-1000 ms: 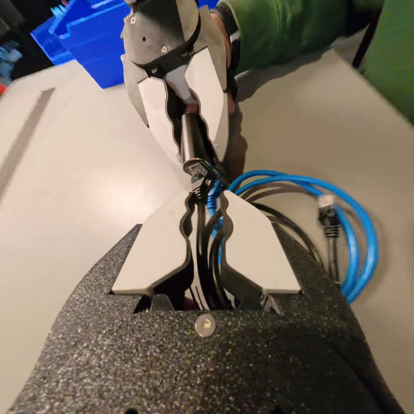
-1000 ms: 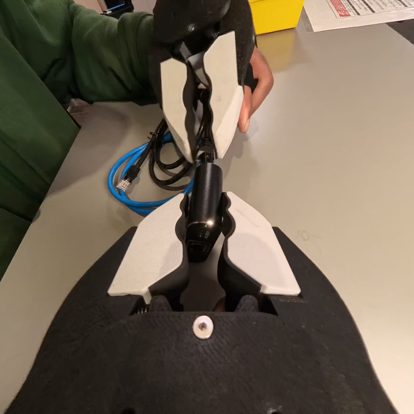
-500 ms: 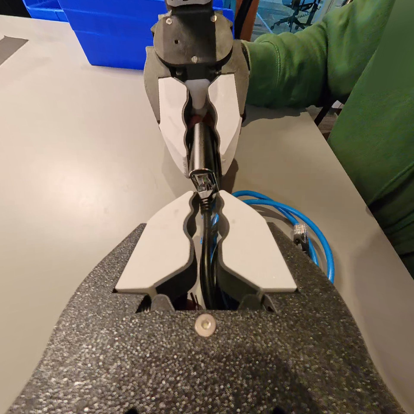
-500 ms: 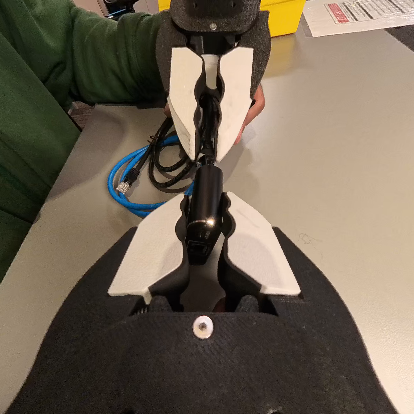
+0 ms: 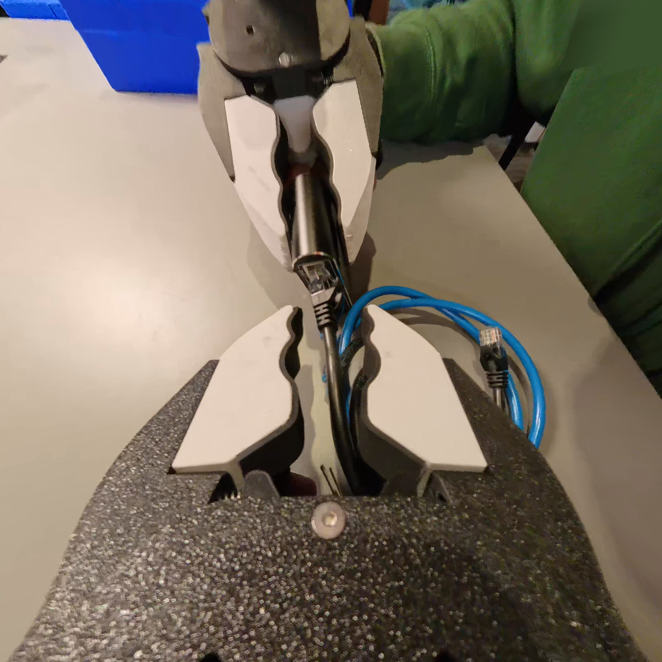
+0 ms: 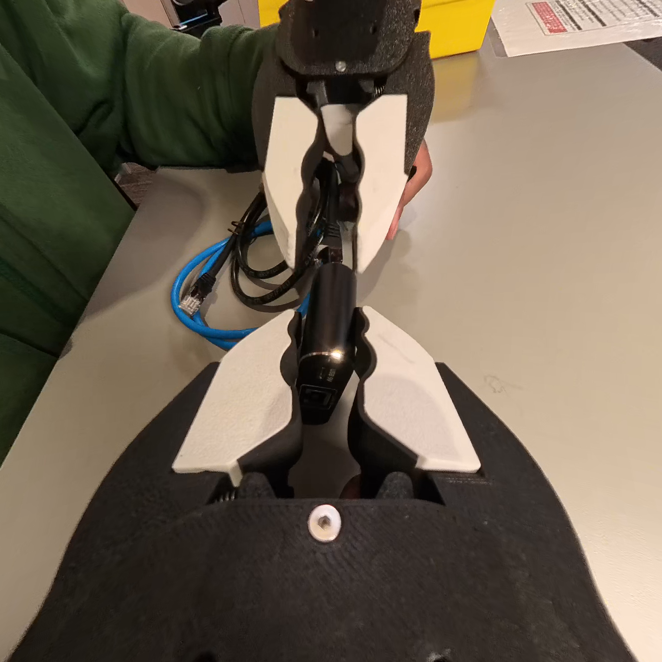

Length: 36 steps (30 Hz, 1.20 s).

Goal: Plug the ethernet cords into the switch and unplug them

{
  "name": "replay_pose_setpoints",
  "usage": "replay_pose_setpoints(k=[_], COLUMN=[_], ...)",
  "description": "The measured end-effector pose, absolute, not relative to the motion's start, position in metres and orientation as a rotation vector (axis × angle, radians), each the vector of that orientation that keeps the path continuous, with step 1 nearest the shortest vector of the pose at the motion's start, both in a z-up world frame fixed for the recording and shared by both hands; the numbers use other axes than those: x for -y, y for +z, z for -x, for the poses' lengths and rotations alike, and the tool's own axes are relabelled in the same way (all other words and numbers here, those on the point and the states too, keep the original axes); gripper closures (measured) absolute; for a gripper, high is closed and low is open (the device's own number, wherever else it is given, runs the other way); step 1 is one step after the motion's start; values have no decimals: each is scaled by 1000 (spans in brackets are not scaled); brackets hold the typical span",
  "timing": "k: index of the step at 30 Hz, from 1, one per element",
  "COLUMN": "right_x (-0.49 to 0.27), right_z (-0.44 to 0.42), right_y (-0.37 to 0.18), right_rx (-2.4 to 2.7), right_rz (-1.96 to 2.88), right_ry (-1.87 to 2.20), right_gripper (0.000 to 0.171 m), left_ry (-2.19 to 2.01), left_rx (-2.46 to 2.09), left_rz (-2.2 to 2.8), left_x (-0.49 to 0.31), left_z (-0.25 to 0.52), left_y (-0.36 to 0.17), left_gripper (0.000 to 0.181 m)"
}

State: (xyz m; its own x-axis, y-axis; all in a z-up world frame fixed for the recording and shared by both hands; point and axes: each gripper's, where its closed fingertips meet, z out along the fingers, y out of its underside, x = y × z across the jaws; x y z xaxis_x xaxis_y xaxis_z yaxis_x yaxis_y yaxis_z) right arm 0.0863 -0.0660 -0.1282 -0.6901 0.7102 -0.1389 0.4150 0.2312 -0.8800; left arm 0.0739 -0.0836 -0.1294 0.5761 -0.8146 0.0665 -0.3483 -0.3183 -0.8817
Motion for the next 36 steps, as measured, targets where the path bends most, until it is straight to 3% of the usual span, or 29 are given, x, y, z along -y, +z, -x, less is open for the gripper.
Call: replay_pose_setpoints(k=[3, 12, 29, 32, 36], right_x=[67, 71, 70, 59, 33], right_z=[-86, -87, -83, -75, -69], right_y=[-126, -103, -116, -114, -114], right_rx=[2207, 2108, 2142, 2066, 1998], right_rz=[1033, 945, 968, 960, 890], right_ry=[1454, 1591, 1486, 1404, 1182], right_gripper=[144, 143, 143, 134, 103], left_ry=[-675, -681, -707, -748, -807], left_rx=[-910, -911, -894, -822, -655], left_rz=[1869, 1720, 1800, 1832, 1871], left_x=[82, 80, 77, 75, 67], left_z=[-75, -81, -78, -70, -52], left_y=[-122, -104, -115, -114, -111], left_gripper=[167, 168, 168, 167, 168])
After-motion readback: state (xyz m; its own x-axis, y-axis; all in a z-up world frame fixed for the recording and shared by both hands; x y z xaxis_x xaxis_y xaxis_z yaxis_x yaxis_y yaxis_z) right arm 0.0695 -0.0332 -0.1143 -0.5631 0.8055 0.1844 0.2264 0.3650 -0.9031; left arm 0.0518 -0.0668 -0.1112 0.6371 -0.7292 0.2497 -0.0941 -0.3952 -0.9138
